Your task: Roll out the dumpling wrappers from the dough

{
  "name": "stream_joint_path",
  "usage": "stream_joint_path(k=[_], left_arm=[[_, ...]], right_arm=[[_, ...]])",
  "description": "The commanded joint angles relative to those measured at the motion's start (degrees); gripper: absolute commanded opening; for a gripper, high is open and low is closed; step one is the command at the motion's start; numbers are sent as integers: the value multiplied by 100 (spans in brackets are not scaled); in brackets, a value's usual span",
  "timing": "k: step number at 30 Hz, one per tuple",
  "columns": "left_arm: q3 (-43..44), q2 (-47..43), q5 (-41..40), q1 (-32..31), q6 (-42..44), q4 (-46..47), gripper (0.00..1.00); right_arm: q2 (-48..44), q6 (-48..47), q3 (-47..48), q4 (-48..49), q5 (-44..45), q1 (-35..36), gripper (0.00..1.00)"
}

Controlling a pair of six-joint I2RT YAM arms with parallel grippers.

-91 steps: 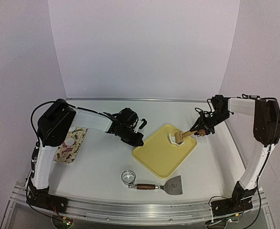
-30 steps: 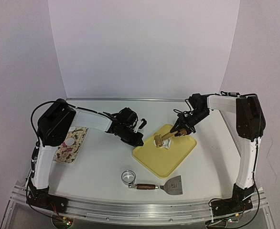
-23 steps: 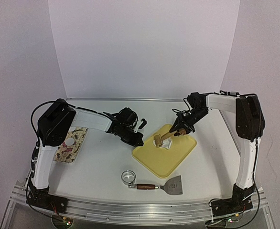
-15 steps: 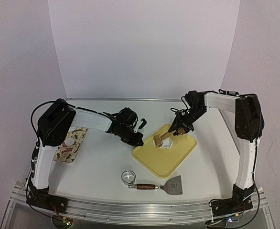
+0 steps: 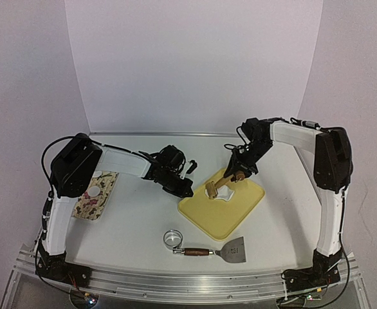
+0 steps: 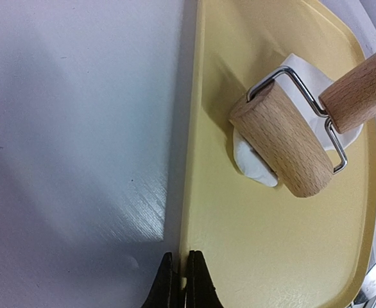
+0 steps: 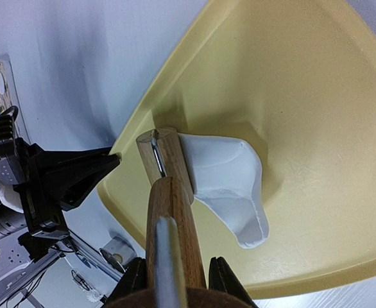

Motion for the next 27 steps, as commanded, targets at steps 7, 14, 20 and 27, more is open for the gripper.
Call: stream_joint_path(k=[7,14,20,27], left_arm=[[-615,508,-857,-42,-842,-794,0],[-715,520,-1061,0,-1030,-913,0],[-785,448,-1233,86,-1103,-968,0],[-789,436,-1366,113,-1176,-1062,0]], right_arm=[[-36,408,-1146,-1209,2659,260,0],[-201,556,-1689,-1270,2837,208,0],[-406,544,-1942,-1306,2980,14,0],[-697,485,-2331,-1368,3123,-325,0]])
